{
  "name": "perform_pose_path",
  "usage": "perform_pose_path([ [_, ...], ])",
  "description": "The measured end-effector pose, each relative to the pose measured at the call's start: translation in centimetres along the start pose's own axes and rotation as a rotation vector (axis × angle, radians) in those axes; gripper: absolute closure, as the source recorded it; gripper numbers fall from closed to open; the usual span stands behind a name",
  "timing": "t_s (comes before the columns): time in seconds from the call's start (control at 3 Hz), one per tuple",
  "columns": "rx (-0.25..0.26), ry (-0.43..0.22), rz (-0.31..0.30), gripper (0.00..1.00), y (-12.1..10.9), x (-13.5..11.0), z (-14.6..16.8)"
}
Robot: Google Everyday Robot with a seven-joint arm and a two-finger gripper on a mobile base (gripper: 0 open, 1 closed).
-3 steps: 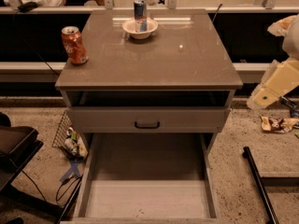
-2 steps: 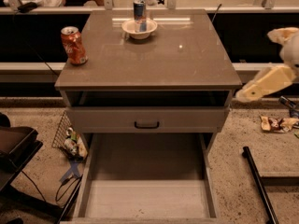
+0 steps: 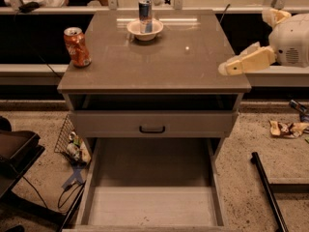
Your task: Pick redbull can from paper bowl and place on counter
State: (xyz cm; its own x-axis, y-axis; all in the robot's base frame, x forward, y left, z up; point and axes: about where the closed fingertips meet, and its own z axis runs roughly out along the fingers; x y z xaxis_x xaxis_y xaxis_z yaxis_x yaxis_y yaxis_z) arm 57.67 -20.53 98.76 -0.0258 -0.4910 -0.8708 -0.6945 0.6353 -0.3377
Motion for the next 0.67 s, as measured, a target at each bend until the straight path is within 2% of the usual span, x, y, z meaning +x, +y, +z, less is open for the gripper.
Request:
perform_pose_path([
  [0.33,0.000,0.000,0.000,0.00,0.0,0.0,0.0],
  [0.67,0.020,-0.066,0.018,0.00,-1.0,-1.0,2.3],
])
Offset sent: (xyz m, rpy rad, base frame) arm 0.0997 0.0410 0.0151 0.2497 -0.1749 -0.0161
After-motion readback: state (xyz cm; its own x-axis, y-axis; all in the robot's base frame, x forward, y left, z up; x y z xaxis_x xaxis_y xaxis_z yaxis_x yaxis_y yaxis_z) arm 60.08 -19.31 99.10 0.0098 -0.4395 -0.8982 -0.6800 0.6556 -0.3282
